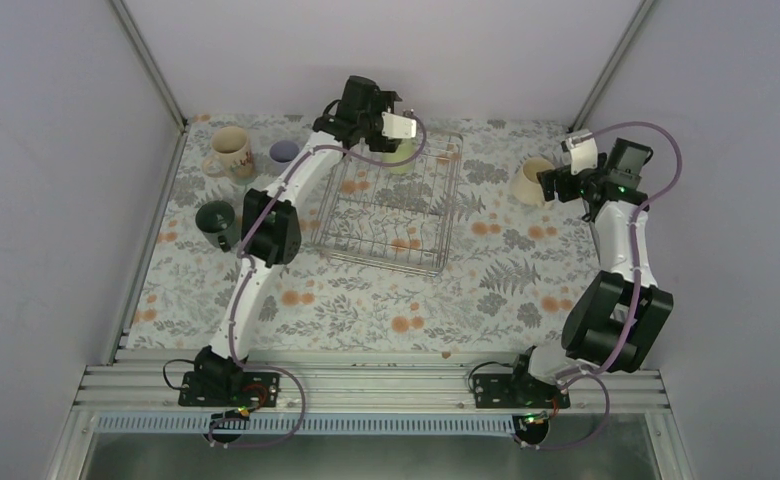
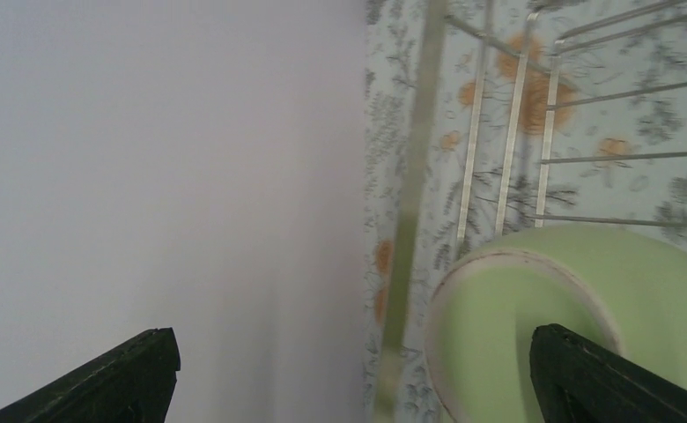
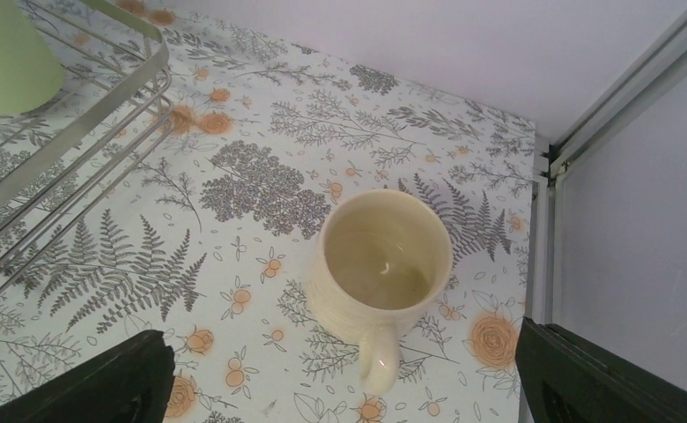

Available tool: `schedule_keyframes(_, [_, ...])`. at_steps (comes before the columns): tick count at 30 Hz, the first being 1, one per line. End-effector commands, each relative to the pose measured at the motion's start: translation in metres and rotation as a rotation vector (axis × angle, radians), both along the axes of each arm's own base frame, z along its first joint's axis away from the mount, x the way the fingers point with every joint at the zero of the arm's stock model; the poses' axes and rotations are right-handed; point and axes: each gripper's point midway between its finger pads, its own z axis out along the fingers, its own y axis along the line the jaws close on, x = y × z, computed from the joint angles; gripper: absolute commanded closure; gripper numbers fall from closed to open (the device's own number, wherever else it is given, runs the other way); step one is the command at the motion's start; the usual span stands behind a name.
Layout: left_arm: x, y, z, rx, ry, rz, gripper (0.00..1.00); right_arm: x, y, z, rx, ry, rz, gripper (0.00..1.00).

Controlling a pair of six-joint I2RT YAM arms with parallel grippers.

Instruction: Unload the cups from the dish rack

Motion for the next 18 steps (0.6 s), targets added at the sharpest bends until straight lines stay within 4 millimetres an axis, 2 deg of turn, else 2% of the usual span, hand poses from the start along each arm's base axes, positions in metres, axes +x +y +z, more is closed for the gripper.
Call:
schedule_keyframes(1, [-0.055,0.002,-0.049,0.144,0.236,-0.083,0.02,-0.004,0.004,0.031,0.001,-0.055,0.021,0.0])
schedule_keyframes(6, [-0.105,0.001,-0.059,0.22,0.388,-0.176,0.02,-0.008,0.008,0.035,0.008,-0.053,0.035,0.0])
schedule_keyframes(11, [-0.129,0.005,-0.064,0.261,0.475,-0.191,0.03,-0.012,0.01,0.039,0.004,-0.06,0.041,0.0])
schedule_keyframes(14, [-0.131,0.003,-0.049,0.24,0.468,-0.197,0.03,-0.014,0.012,0.04,0.003,-0.062,0.046,0.0])
schedule_keyframes(18, [-0.135,-0.01,-0.001,0.12,0.43,-0.236,0.02,-0.015,0.012,0.035,0.004,-0.053,0.048,0.0])
